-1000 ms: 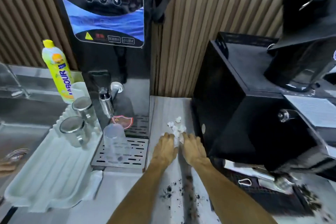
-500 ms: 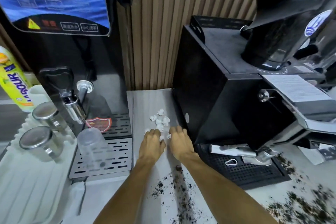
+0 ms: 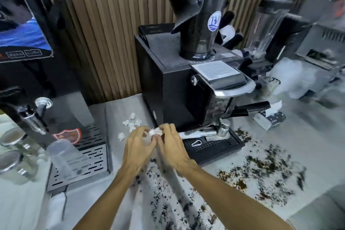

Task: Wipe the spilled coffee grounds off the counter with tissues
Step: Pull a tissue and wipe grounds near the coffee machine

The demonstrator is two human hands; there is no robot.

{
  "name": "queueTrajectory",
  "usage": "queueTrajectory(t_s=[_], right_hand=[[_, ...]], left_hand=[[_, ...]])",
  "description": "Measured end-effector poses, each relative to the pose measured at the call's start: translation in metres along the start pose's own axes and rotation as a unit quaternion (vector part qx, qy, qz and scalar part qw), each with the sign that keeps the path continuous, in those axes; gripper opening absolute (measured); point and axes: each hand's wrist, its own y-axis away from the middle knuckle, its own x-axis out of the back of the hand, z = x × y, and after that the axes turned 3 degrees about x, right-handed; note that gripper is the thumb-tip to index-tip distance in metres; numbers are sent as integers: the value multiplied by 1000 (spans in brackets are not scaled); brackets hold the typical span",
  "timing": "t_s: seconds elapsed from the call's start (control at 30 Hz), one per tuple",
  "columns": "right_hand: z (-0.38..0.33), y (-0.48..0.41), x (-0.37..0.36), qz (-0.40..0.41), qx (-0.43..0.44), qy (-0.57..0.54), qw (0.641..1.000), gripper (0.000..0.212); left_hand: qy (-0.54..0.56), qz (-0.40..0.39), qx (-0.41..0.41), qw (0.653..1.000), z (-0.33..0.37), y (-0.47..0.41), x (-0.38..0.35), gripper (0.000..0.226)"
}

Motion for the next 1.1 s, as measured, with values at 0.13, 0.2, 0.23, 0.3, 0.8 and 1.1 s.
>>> queueTrajectory(t_s=[0.13, 0.2, 0.23, 0.3, 0.8, 1.1], right_hand=[[18, 42, 52, 55, 8, -44, 997, 24], [32, 68, 80, 85, 4, -55, 995, 24], [42, 84, 97, 101, 0, -62, 993, 23], [68, 119, 133, 132, -18, -81, 988, 23], [311, 355, 290, 273, -398, -26, 875, 26], [466, 417, 157, 160, -497, 24, 852, 25]], left_hand=[[25, 9, -60, 998, 50, 30, -14, 27], [37, 7, -90, 995, 75, 47, -28, 29], [41, 3, -105, 994, 92, 57, -38, 27], [57, -12, -127, 990, 130, 80, -63, 24], [111, -380, -135, 908, 337, 270, -315, 28], [-61, -472, -72, 876, 209, 328, -474, 27]])
